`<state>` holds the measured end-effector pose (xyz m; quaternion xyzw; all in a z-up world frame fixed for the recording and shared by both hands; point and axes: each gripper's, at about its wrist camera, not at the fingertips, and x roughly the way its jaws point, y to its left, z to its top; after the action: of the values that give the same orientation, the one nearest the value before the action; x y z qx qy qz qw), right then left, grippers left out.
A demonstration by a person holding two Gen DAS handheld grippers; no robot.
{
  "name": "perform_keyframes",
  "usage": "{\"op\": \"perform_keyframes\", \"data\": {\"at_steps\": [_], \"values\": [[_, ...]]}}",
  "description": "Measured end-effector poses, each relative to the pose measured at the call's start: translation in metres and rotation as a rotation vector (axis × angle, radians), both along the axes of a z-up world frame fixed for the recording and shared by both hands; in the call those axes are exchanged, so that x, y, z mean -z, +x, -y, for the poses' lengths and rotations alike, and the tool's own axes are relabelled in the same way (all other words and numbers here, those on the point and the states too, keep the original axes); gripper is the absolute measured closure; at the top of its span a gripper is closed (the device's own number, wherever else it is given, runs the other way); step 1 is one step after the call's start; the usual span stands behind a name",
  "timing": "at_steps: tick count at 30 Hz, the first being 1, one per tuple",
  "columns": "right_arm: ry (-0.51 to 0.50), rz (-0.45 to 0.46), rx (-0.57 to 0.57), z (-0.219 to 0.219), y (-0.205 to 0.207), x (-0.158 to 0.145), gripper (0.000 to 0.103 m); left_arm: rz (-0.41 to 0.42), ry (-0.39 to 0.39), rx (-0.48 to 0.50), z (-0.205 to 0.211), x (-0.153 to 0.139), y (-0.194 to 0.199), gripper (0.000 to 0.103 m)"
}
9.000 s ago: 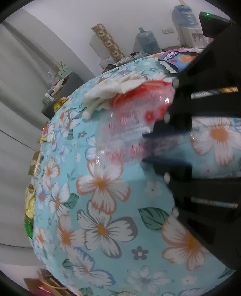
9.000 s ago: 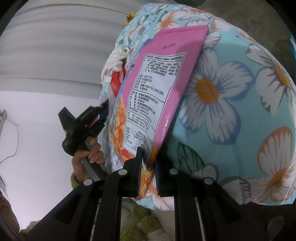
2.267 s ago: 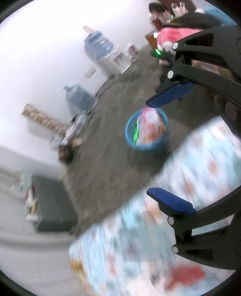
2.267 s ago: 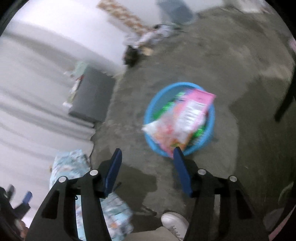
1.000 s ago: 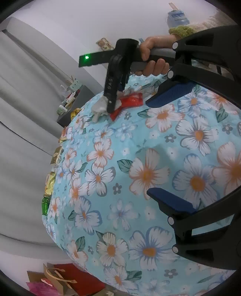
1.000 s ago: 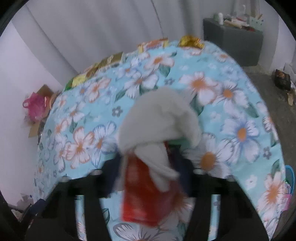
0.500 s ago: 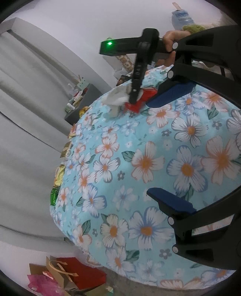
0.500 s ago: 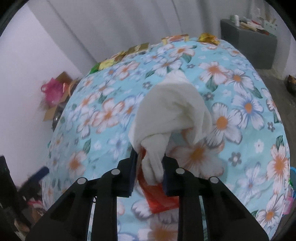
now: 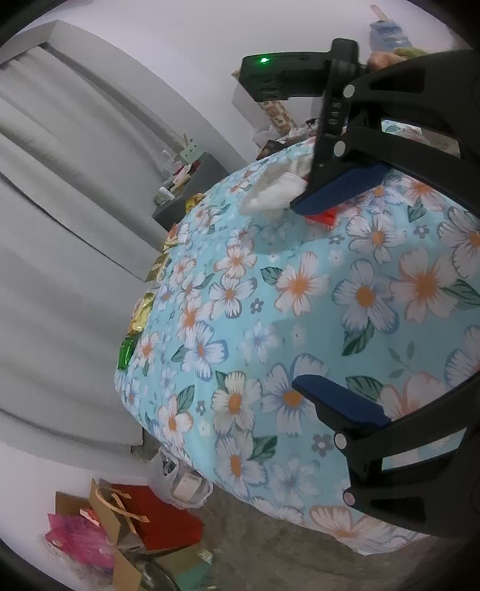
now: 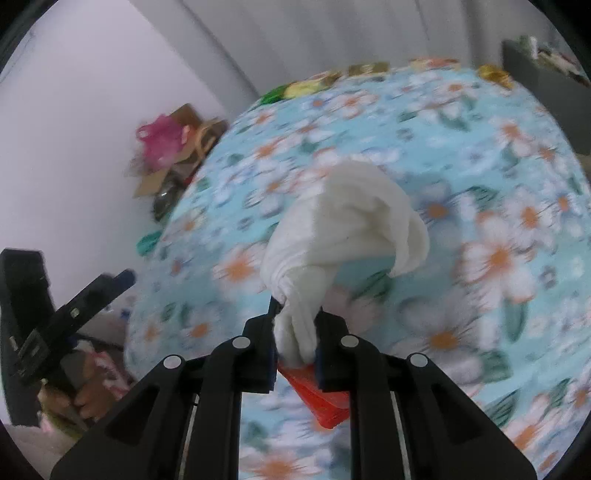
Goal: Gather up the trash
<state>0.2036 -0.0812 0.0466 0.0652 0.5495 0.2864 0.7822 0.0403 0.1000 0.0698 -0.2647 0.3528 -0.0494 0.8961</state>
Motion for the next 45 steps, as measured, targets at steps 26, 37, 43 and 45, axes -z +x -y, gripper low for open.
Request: {"op": "perform_keyframes", "data": {"at_steps": [26,37,43,45], "values": [[0.065,-0.122,0.032,-0.035,-0.031,0.006,0.05,-0.057,-0.012,-0.026,-0.016,0.02,-0.02,0.019],[0.059,-0.041,0.175,-0.002,-0.057,-0.013,0.043,-0.058,-0.051,0.036,-0.012,0.022,-0.015,0.019],[-0.048,0.02,0.194,0.002,-0.064,-0.013,0.037,-0.052,-0.055,0.034,-0.016,0.023,-0.014,0.019],[-0.08,0.028,0.191,0.003,-0.067,-0.011,0.035,-0.054,-0.058,0.032,-0.017,0.024,-0.013,0.019]]}}
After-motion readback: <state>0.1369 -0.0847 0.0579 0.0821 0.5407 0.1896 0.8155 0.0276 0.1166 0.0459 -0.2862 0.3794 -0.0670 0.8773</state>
